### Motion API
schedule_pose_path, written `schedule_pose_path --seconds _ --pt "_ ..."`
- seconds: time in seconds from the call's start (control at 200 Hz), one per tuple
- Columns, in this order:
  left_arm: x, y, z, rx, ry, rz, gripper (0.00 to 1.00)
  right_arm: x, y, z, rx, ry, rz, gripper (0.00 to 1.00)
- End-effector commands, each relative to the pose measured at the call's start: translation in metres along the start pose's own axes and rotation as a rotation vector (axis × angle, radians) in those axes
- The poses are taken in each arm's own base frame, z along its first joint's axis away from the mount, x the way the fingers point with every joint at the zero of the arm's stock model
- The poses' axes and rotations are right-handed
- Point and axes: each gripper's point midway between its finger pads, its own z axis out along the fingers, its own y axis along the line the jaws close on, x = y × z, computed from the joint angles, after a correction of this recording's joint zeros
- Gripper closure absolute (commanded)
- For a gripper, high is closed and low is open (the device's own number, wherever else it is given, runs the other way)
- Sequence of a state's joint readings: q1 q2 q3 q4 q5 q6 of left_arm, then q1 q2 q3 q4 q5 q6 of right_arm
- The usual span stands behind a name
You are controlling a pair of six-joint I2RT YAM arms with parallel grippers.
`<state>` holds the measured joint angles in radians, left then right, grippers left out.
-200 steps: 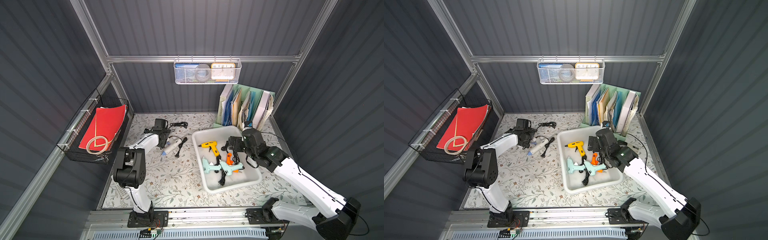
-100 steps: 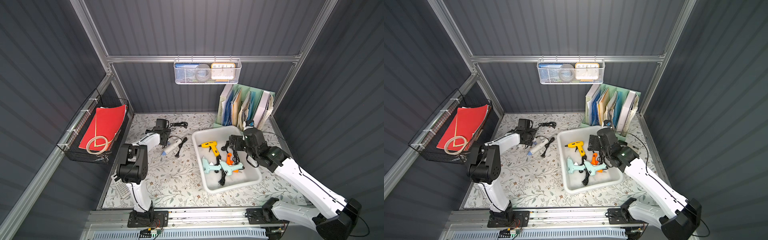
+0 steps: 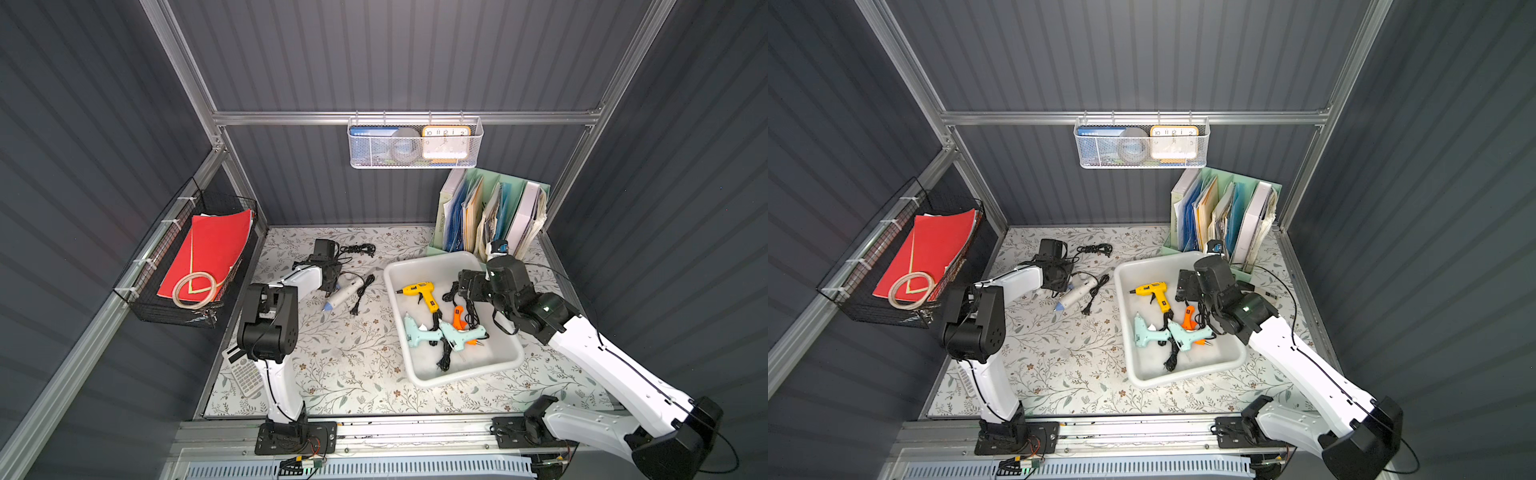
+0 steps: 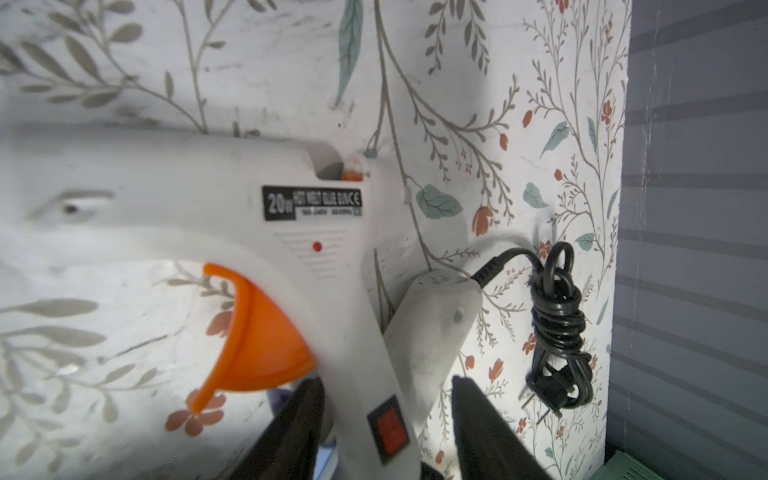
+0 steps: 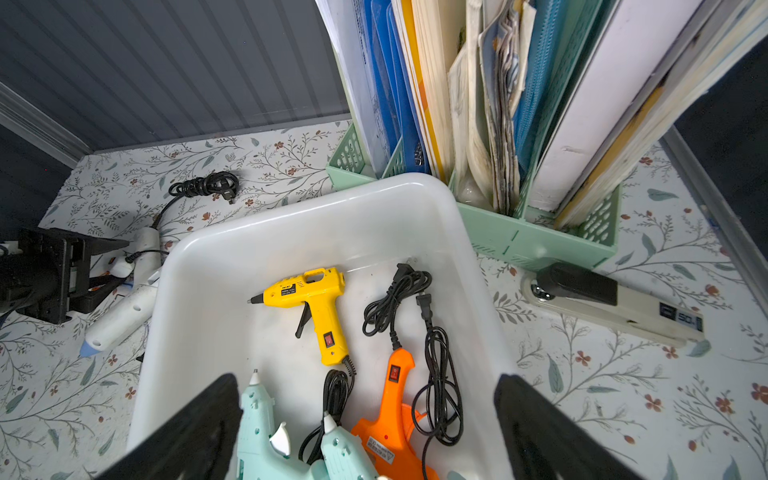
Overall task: Put the hot melt glue gun into the storage box
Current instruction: Pick up the hot melt adhesive gun from the center of the board.
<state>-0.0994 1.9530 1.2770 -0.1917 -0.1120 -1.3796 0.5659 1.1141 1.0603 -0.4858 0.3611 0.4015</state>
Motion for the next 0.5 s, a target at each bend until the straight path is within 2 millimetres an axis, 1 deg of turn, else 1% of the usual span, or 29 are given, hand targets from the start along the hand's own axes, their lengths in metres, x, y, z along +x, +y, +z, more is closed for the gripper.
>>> schedule_pose_path --seconds 0.0,0.04,0.085,0.225,0.3,0.41,0.495 --pt "-0.002 0.01 0.01 -0.046 -0.021 -0.008 0.45 -0.011 -0.001 -0.004 0.007 -0.026 -0.005 0.01" --pt "-0.001 0.011 0.012 -0.047 -0.02 -0.008 0.46 -0.013 0.0 -0.004 0.005 -0.029 -0.007 0.01" --pt "-0.001 0.011 0.014 -0.048 -0.021 -0.007 0.49 -0.014 0.001 -0.005 0.002 -0.034 -0.008 0.01" --pt "0.001 0.012 0.018 -0.053 -0.013 -0.004 0.65 -0.019 0.002 -0.006 -0.002 -0.047 -0.008 0.01" --pt "0.0 0.01 0.016 -0.047 -0.015 -0.002 0.73 -0.02 0.003 -0.006 -0.005 -0.052 -0.01 0.01" --pt "-0.005 0.008 0.007 -0.046 -0.032 0.002 0.87 -0.02 0.002 -0.006 -0.006 -0.055 -0.006 0.01" --pt "-0.013 0.002 -0.009 -0.043 -0.066 0.023 0.98 -0.018 0.003 -0.005 -0.011 -0.051 -0.011 0.01"
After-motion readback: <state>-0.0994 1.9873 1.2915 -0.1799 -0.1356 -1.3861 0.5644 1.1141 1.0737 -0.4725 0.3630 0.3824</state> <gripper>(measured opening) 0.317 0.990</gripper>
